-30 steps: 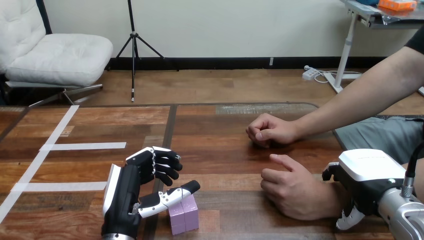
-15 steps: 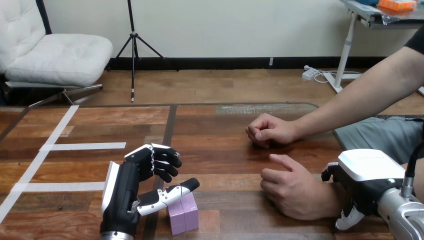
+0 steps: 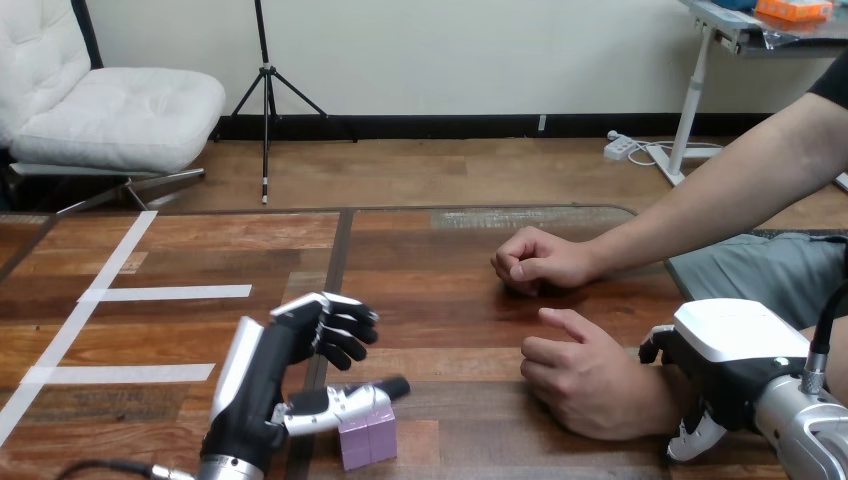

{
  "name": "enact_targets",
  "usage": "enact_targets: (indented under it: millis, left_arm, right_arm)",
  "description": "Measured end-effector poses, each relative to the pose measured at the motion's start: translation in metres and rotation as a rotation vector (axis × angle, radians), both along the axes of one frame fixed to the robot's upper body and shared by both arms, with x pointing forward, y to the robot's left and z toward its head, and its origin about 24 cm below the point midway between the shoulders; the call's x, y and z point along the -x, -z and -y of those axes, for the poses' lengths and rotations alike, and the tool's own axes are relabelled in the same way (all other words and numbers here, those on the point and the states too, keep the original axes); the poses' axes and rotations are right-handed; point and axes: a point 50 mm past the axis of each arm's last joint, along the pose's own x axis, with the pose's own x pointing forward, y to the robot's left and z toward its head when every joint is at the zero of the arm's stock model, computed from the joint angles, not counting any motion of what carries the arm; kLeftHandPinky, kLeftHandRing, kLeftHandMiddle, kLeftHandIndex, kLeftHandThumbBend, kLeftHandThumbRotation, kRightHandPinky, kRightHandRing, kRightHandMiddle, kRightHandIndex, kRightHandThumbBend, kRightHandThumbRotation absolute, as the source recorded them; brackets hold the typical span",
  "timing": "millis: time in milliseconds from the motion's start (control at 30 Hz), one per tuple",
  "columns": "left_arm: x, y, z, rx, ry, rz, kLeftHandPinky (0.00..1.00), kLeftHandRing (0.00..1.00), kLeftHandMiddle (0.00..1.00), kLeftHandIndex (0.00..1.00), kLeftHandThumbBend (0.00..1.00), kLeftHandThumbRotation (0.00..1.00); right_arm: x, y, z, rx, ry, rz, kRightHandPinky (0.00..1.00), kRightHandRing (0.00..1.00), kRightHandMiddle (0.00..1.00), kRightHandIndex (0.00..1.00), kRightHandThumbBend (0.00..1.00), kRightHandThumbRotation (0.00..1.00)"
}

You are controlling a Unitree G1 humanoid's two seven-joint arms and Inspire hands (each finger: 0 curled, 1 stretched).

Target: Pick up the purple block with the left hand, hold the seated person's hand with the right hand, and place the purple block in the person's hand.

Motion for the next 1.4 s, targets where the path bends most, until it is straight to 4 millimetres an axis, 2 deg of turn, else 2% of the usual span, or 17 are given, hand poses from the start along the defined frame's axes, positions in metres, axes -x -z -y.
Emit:
enact_targets:
  millis: [67,367,667,1000,1067,1300,1400]
  left_arm:
    - [0.0,-0.001,-0.001,-0.054,0.024,-0.005,0.72,0.8,0.82,0.8,0.94,0.44]
    - [0.002,-0.005,-0.007,-0.257,0.099,-0.02,0.9,0.91,0.92,0.91,0.97,0.55]
    - [0.004,-0.01,-0.015,-0.398,0.165,-0.05,0.98,0.97,0.96,0.97,0.97,0.61]
    - [0.003,-0.017,-0.021,-0.557,0.253,-0.09,1.0,1.0,1.0,1.0,1.0,0.67]
    - [0.001,-0.022,-0.022,-0.633,0.267,-0.089,1.0,0.98,0.99,0.99,1.0,0.68]
    - [0.0,-0.022,-0.018,-0.715,0.248,-0.102,0.72,0.82,0.86,0.89,0.87,0.6]
    - [0.001,-0.021,-0.017,-0.729,0.238,-0.11,0.65,0.77,0.82,0.85,0.84,0.59]
  right_arm:
    - [0.0,0.0,0.0,0.0,-0.004,-0.001,0.8,0.8,0.8,0.78,0.79,0.07]
    - [0.0,-0.001,0.002,0.006,-0.006,-0.004,0.8,0.8,0.8,0.79,0.79,0.07]
    - [0.0,-0.002,0.003,0.005,-0.006,-0.005,0.79,0.79,0.79,0.78,0.79,0.07]
    - [0.0,-0.001,0.003,-0.005,-0.005,-0.004,0.79,0.79,0.79,0.78,0.79,0.06]
    - [0.001,-0.002,0.002,-0.007,-0.008,0.0,0.79,0.79,0.79,0.78,0.79,0.07]
    - [0.001,-0.003,0.002,-0.014,-0.01,0.001,0.79,0.79,0.79,0.78,0.79,0.08]
    - [0.001,-0.003,0.001,-0.02,-0.012,0.002,0.79,0.79,0.79,0.78,0.79,0.08]
